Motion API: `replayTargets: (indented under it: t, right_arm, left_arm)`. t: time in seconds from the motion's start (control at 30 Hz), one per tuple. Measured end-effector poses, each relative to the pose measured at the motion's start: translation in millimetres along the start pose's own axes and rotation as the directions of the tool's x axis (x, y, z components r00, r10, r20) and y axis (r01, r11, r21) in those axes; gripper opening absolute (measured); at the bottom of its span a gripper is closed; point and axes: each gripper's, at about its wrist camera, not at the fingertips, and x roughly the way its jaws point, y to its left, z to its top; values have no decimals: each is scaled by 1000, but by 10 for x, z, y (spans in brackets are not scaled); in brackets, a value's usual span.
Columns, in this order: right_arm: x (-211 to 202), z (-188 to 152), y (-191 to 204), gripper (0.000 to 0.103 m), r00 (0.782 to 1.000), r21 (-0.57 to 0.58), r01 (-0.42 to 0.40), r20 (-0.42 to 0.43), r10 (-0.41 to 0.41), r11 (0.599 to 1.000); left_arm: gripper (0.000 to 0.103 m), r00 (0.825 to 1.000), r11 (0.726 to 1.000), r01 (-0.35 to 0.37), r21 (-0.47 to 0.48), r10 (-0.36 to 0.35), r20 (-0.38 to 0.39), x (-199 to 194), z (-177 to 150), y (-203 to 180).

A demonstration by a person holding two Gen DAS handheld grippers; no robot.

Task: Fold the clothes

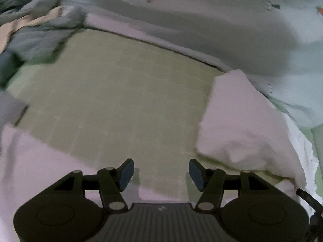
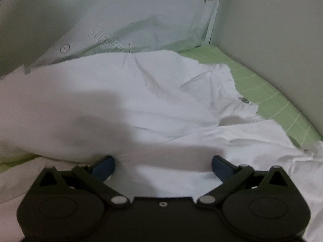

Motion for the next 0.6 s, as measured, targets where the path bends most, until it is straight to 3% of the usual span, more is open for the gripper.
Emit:
replayTargets:
  t: [0.17, 0.37, 0.43, 0.47, 0.5, 0.6]
  right_arm:
    - [-78, 193, -346, 103, 998, 41, -50, 38, 48, 998]
    - [144, 296, -742, 103, 1000, 18, -15, 7, 14, 1000]
    - [193, 309, -869, 103, 1000, 17, -29, -4, 29, 999]
    - [227, 315, -921, 103, 999, 23, -37, -9, 37, 999]
    - [273, 331, -982, 103, 999, 34, -45, -13, 45, 998]
    - [394, 412, -1117, 103, 998, 78, -57, -8, 58, 995]
  left_arm:
    - [68, 999, 999, 34, 0, -34, 6, 268, 229, -299]
    - [68, 997, 994, 79, -77, -79, -3, 811, 414, -521]
    - [55, 998, 992, 58, -115, -56, 25, 896, 422, -670]
    - [30, 999, 992, 31, -122, -26, 35, 904, 424, -757]
    - [19, 999, 992, 14, -126, -8, 45, 903, 425, -848]
    - [13, 993, 995, 55, -80, -46, 107, 712, 420, -1190]
